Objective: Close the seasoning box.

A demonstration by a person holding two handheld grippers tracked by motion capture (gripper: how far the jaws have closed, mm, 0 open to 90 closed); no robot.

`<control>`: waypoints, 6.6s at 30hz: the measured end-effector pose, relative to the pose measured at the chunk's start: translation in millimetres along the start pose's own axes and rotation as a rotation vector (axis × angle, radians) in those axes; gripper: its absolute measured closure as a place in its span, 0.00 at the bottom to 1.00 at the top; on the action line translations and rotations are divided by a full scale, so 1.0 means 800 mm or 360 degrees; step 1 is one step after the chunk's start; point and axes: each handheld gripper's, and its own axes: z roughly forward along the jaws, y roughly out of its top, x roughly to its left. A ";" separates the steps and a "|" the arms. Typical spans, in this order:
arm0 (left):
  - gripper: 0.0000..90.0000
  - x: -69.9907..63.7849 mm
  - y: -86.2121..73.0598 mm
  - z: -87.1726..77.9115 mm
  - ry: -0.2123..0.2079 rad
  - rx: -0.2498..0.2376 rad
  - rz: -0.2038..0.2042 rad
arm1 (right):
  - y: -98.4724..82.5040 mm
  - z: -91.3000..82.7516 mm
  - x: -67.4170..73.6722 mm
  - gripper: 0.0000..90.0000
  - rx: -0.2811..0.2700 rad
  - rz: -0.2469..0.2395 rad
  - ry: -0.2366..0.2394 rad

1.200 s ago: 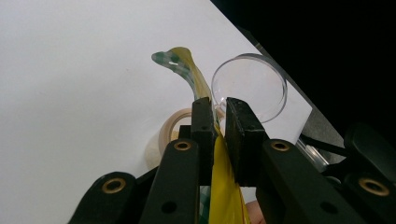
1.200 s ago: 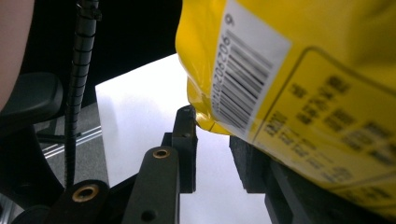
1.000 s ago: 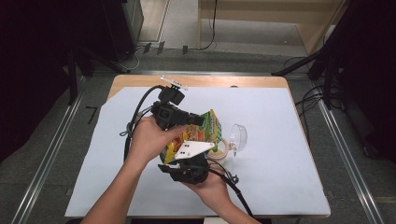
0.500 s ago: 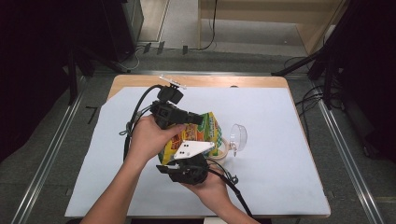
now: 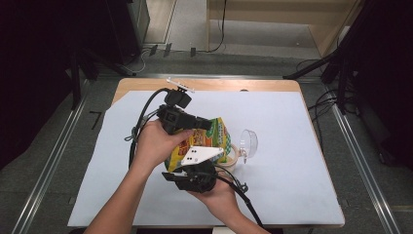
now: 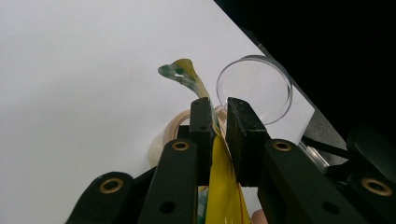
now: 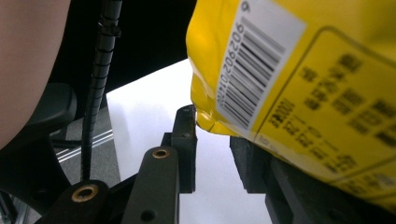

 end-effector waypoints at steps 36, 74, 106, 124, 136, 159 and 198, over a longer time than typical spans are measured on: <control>0.90 -0.010 -0.001 -0.005 -0.0009 0.0003 0.0023 | -0.008 0.002 -0.005 0.78 -0.0003 -0.0015 -0.0043; 0.91 0.023 0.017 0.002 -0.0041 0.0032 -0.0100 | 0.011 0.000 -0.013 0.81 0.0010 0.0037 -0.0029; 0.91 0.021 0.027 0.014 -0.0079 0.0091 -0.0119 | 0.009 -0.007 -0.020 0.81 0.0010 0.0079 -0.0022; 0.91 0.020 0.027 0.016 -0.0085 0.0094 -0.0113 | 0.008 -0.009 -0.021 0.80 0.0012 0.0087 -0.0029; 0.91 0.020 0.027 0.015 -0.0094 0.0094 -0.0108 | 0.008 -0.008 -0.021 0.81 0.0013 0.0072 -0.0031; 0.90 0.015 0.017 0.008 -0.0097 0.0030 -0.0077 | 0.005 -0.004 -0.019 0.81 0.0017 0.0051 -0.0039; 0.90 -0.004 0.026 0.009 -0.0059 0.0075 -0.0014 | 0.008 -0.008 -0.019 0.80 -0.0020 0.0088 -0.0030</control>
